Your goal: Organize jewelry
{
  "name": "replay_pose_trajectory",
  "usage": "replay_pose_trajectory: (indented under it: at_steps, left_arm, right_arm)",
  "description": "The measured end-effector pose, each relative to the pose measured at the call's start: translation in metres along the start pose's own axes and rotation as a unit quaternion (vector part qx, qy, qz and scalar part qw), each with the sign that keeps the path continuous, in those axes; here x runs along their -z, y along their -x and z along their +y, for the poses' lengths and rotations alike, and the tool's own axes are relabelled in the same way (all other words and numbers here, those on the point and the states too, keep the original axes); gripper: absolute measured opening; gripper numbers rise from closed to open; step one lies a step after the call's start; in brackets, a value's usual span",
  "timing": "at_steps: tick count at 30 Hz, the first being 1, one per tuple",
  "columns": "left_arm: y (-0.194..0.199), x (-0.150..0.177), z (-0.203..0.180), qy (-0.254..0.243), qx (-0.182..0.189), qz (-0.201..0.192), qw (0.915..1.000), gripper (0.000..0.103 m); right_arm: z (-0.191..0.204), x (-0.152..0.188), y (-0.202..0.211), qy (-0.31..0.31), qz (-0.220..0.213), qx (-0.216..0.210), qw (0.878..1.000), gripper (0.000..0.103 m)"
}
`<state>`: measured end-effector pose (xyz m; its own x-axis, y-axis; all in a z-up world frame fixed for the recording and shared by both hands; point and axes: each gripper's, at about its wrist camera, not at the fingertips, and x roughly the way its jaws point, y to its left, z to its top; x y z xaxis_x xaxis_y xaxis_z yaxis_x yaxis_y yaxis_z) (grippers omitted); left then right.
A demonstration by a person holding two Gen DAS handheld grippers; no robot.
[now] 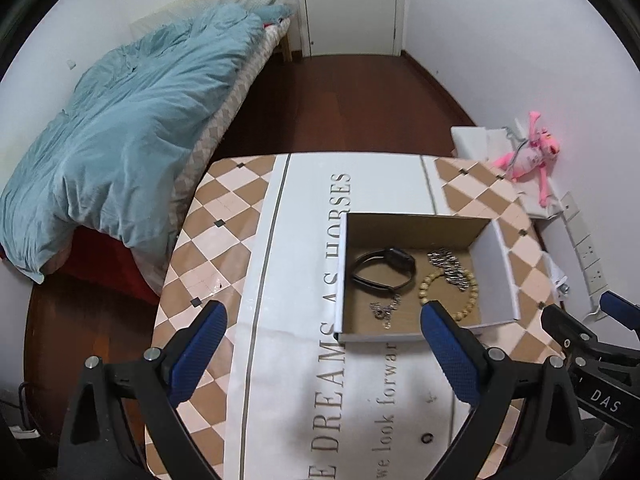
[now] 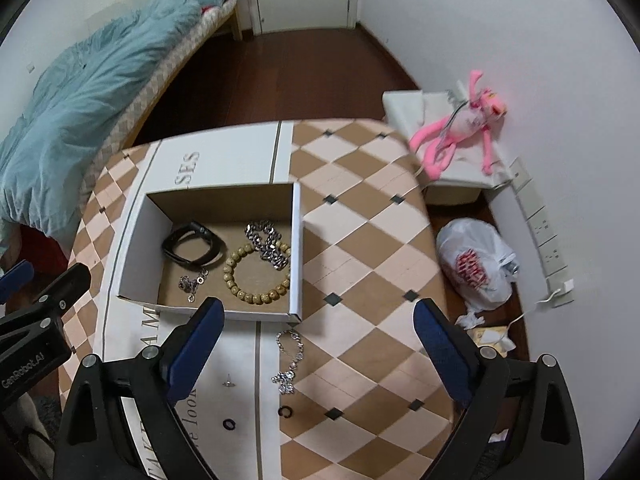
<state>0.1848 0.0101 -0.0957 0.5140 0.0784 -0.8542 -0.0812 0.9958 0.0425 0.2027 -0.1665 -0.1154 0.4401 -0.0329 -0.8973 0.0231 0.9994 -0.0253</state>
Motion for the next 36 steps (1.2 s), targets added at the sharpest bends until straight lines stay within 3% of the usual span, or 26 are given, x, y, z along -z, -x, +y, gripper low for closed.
replay_pose_trajectory:
  at_steps: [12, 22, 26, 32, 34, 36]
  left_arm:
    - [0.074, 0.019, 0.000, 0.001, 0.020, -0.056, 0.9982, 0.099]
    - [0.097, 0.029, 0.000, 0.003, 0.024, -0.069, 0.9973, 0.099]
    - [0.087, 0.035, -0.003, 0.003, 0.003, -0.061, 0.9981, 0.099]
    - [0.034, 0.057, -0.005, 0.006, -0.037, -0.009, 0.9993, 0.099]
    - [0.015, 0.069, -0.004, 0.005, -0.045, 0.012, 0.9989, 0.099]
    - [-0.008, 0.082, -0.005, 0.003, -0.057, 0.042, 0.9975, 0.099]
  right_arm:
    - [-0.002, 0.026, 0.090, -0.006, -0.084, 0.006, 0.996, 0.097]
    - [-0.003, 0.040, 0.122, -0.016, -0.106, -0.011, 0.994, 0.097]
    - [-0.010, 0.043, 0.107, -0.026, -0.085, -0.017, 0.996, 0.097]
    - [-0.024, 0.065, 0.034, -0.045, 0.003, -0.048, 0.998, 0.097]
    - [-0.027, 0.077, 0.003, -0.056, 0.036, -0.075, 0.995, 0.090]
    - [-0.027, 0.087, -0.026, -0.062, 0.063, -0.085, 0.993, 0.069]
